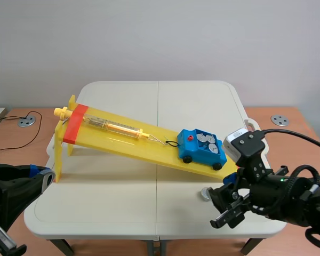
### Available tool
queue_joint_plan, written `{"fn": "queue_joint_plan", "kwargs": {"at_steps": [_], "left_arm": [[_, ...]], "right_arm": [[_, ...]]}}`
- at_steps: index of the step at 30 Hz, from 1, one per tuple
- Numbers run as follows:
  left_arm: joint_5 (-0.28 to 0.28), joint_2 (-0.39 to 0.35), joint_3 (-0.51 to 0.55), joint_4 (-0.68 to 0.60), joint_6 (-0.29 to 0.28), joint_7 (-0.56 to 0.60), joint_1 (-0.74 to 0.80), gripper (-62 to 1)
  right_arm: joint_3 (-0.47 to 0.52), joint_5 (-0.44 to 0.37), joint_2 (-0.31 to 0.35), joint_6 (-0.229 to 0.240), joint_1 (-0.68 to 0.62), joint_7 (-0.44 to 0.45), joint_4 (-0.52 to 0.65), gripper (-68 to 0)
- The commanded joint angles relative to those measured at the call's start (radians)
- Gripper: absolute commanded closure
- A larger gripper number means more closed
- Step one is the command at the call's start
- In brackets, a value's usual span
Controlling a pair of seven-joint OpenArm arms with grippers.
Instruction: Place the four metal weights on the blue cart on the ramp.
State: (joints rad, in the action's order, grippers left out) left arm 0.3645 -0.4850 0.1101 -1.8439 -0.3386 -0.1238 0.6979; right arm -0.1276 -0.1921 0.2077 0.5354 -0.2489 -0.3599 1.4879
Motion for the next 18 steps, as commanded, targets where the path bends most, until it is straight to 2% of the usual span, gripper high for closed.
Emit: {"fn": "queue_joint_plan", "kwargs": {"at_steps": [1,14,18], "left_arm": [[0.059,0.008,0.008,-0.081,-0.031,0.104,-0.020,-2.7],[0.059,0.008,0.008,-0.081,-0.031,0.103,-0.020,-2.7],[0.059,0.008,0.008,-0.081,-0.031,0.103,-0.020,-2.7]], "right_arm": [[0.001,-0.015,0.008,-0.025,0.078,0.146,0.045,-29.1],[-0.114,0.104,-0.047,-0.148,0.177,0.192,-0.101,-29.1],[-0.135,0.115,-0.053,-0.164,0.188,0.209,-0.130,-29.1]]}}
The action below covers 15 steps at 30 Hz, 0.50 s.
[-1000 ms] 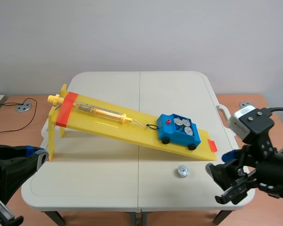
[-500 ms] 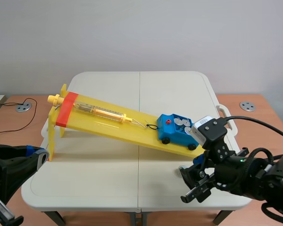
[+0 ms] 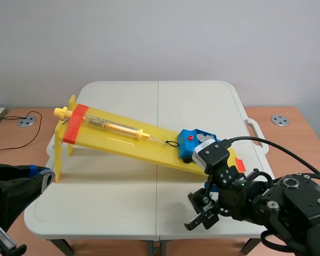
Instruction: Place the four metal weights on the blue cart on the ramp.
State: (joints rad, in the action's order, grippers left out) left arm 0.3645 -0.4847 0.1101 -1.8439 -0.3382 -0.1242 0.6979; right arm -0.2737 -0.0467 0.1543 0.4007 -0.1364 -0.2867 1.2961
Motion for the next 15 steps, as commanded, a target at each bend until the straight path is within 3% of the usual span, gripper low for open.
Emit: {"fn": "queue_joint_plan", "kwargs": {"at_steps": [1,6,15], "left_arm": [[0.059,0.007,0.008,-0.081,-0.032,0.104,-0.020,-2.7],[0.059,0.007,0.008,-0.081,-0.032,0.104,-0.020,-2.7],[0.059,0.007,0.008,-0.081,-0.032,0.104,-0.020,-2.7]], "right_arm": [[0.005,-0.027,0.000,-0.043,0.077,0.138,0.055,-29.1],[-0.016,-0.007,0.000,-0.072,0.085,0.148,0.024,-29.1],[-0.020,0.031,0.001,-0.079,0.088,0.160,0.012,-29.1]]}}
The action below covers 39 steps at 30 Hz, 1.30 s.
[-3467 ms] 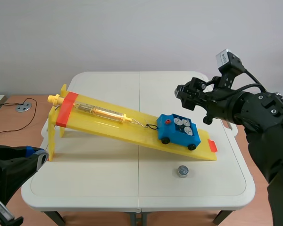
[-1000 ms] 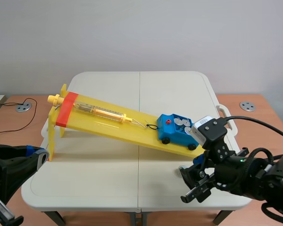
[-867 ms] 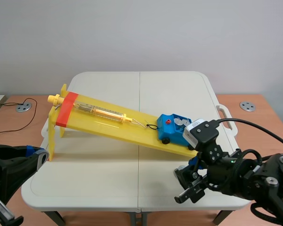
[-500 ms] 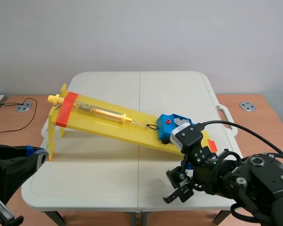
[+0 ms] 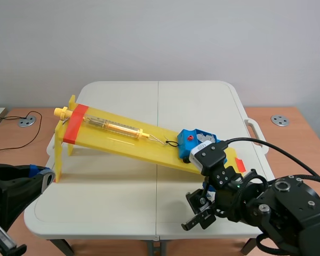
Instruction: Place the four metal weights on the blue cart on the ramp.
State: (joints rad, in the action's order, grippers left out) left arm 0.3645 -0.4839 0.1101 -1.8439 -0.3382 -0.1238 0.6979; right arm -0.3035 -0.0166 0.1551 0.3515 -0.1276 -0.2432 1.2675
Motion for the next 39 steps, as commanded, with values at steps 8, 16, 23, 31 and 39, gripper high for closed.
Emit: {"fn": "queue_joint_plan", "kwargs": {"at_steps": [8,16,23,31,39], "left_arm": [[0.059,0.006,0.008,-0.081,-0.032,0.104,-0.020,-2.7],[0.059,0.006,0.008,-0.081,-0.032,0.104,-0.020,-2.7],[0.059,0.006,0.008,-0.081,-0.032,0.104,-0.020,-2.7],[0.059,0.006,0.008,-0.081,-0.032,0.104,-0.020,-2.7],[0.059,0.006,0.008,-0.081,-0.032,0.104,-0.020,-2.7]], "right_arm": [[0.010,0.021,0.000,-0.050,0.074,0.119,0.080,-29.1],[0.010,0.021,0.001,-0.049,0.029,0.103,0.204,-29.1],[0.010,0.013,0.001,-0.050,-0.011,0.071,0.214,-29.1],[0.010,0.013,0.000,-0.129,-0.039,0.069,0.182,-29.1],[0.010,0.008,0.000,-0.158,-0.015,0.097,0.130,-29.1]]}}
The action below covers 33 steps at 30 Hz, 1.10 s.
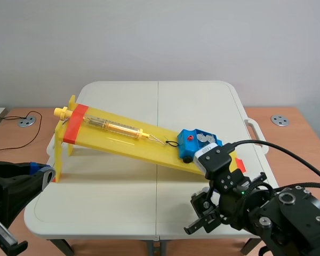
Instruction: Place the four metal weights on the blue cart on the ramp.
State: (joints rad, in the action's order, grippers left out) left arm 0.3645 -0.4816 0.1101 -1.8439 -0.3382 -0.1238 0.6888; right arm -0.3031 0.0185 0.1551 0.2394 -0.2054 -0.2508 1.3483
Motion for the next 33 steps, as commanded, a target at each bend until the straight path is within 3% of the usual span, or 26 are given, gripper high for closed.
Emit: {"fn": "queue_joint_plan", "kwargs": {"at_steps": [1,13,18,33], "left_arm": [[0.059,0.004,0.008,-0.081,-0.032,0.104,-0.011,-2.7],[0.059,0.005,0.008,-0.081,-0.032,0.104,-0.011,-2.7],[0.059,0.005,0.008,-0.081,-0.032,0.104,-0.011,-2.7],[0.059,0.005,0.008,-0.081,-0.032,0.104,-0.011,-2.7]], "right_arm": [[0.009,-0.029,0.000,-0.046,0.069,0.103,0.042,-29.1],[0.009,-0.056,0.000,-0.032,0.112,0.123,0.000,-29.1],[0.009,-0.078,0.000,-0.004,0.120,0.129,-0.002,-29.0],[0.009,-0.078,-0.031,0.000,0.142,0.166,-0.049,-29.0]]}}
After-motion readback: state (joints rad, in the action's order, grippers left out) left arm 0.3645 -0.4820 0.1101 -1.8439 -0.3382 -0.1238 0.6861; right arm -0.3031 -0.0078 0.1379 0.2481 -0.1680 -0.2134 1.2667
